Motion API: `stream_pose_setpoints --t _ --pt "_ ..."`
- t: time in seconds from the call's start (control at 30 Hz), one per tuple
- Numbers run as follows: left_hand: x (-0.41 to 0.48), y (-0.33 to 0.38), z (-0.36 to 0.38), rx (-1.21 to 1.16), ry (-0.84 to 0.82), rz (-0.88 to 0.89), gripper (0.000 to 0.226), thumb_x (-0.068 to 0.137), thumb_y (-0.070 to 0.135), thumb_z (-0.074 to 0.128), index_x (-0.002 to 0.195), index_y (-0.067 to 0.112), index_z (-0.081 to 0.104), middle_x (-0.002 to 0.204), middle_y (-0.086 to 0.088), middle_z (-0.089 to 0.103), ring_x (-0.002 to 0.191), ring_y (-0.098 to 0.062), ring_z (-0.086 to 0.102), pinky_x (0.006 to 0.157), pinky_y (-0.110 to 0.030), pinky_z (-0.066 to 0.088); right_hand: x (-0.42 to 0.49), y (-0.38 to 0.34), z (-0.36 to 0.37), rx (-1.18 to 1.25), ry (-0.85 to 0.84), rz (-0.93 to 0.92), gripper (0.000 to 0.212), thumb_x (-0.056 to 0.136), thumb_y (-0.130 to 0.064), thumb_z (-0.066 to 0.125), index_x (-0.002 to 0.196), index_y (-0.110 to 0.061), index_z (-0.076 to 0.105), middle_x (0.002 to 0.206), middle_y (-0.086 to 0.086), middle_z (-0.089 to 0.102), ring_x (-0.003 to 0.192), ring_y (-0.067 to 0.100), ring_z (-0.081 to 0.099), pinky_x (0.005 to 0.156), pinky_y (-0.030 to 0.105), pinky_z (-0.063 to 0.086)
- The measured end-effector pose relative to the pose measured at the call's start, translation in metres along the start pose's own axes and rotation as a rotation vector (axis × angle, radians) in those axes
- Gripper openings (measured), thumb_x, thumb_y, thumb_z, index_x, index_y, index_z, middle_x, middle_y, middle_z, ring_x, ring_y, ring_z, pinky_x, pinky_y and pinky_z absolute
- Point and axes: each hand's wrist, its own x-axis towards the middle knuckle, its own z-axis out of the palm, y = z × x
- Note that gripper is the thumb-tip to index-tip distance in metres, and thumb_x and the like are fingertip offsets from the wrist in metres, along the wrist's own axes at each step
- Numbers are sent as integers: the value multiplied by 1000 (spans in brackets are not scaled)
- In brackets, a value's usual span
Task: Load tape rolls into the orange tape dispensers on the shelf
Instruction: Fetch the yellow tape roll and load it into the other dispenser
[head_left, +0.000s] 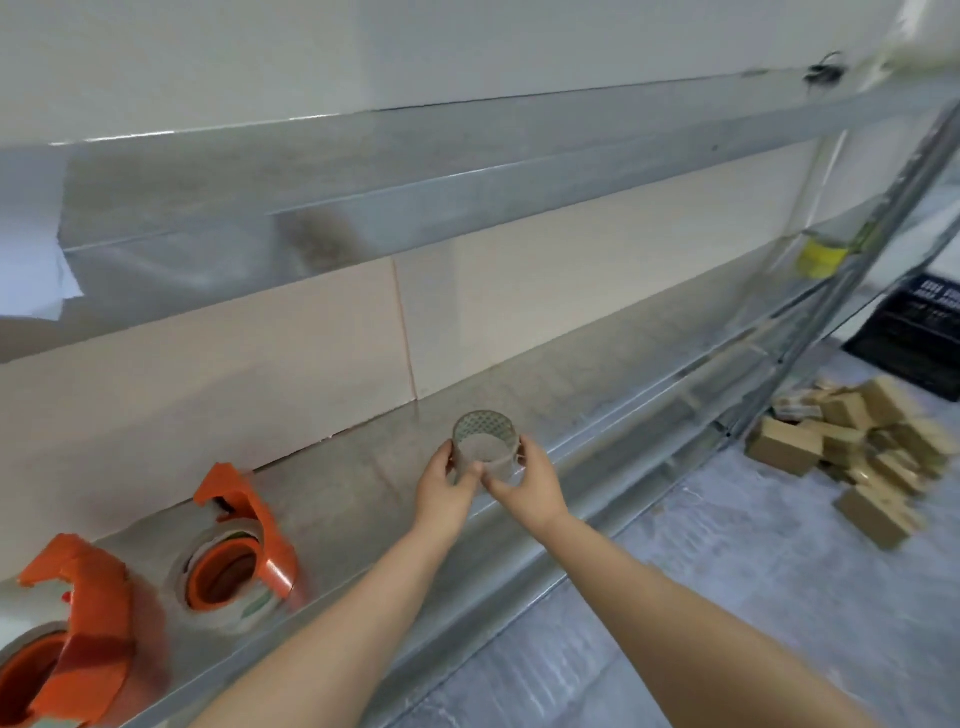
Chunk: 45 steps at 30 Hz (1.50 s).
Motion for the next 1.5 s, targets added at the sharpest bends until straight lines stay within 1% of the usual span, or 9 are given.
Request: stream_pose_setpoints --t 0.27,0.53,0.67,0.83,0.93,1.0,1.23,1.37,1.5 --pt "20 27 125 35 -265 91 46 90 3 56 135 4 49 138 -11 54 127 -21 51 110 -27 35 25 35 -130 63 211 17 67 62 -28 84 119 -10 54 118 12 59 112 23 55 99 39 46" --pt "26 61 266 -122 -297 11 51 74 5 76 123 3 60 124 -12 65 110 -20 62 99 -31 45 51 80 -265 21 332 10 59 65 -24 81 117 -14 55 114 3 63 102 8 58 77 5 46" --pt "28 81 323 -79 -338 36 43 70 12 80 106 7 59 116 -10 66 95 -17 65 81 -24 48 62 97 -321 -4 375 27 60 66 -27 79 119 -13 53 117 4 61 108 13 57 89 26 49" --pt "37 103 388 -46 -441 116 66 73 4 76 132 10 47 115 -8 59 96 -15 57 59 -2 46 81 117 -376 -49 417 37 57 67 -26 77 117 -15 53 115 1 59 108 14 55 88 24 48" --pt "47 110 426 -16 -486 167 62 72 2 76 129 7 53 115 -10 63 101 -19 60 78 -13 48 96 132 -405 -49 456 44 58 65 -27 78 117 -16 54 108 -8 57 102 7 53 77 4 41" --pt "57 114 452 -13 -498 163 59 71 2 77 127 4 56 118 -13 64 101 -18 59 85 -23 46 108 144 -425 -51 489 65 60 65 -27 78 118 -15 54 111 -5 59 104 9 54 77 6 40" --pt "113 133 546 24 -589 187 56 68 9 81 119 5 58 116 -5 62 86 -9 61 68 -14 45 170 177 -496 -57 547 92 61 64 -28 79 119 -16 54 113 0 63 105 12 59 83 17 49" --pt "148 151 600 41 -641 212 56 69 12 81 119 8 57 110 3 60 82 4 55 56 -3 46 211 189 -539 -60 578 98 61 63 -28 80 118 -18 54 107 -10 58 95 -5 54 71 -1 41" --pt "174 164 650 51 -661 226 54 70 14 80 119 11 57 115 3 60 95 -14 61 70 -14 47 249 209 -574 -64 610 117 63 65 -28 78 121 -16 52 114 -3 59 98 1 52 72 -7 36"
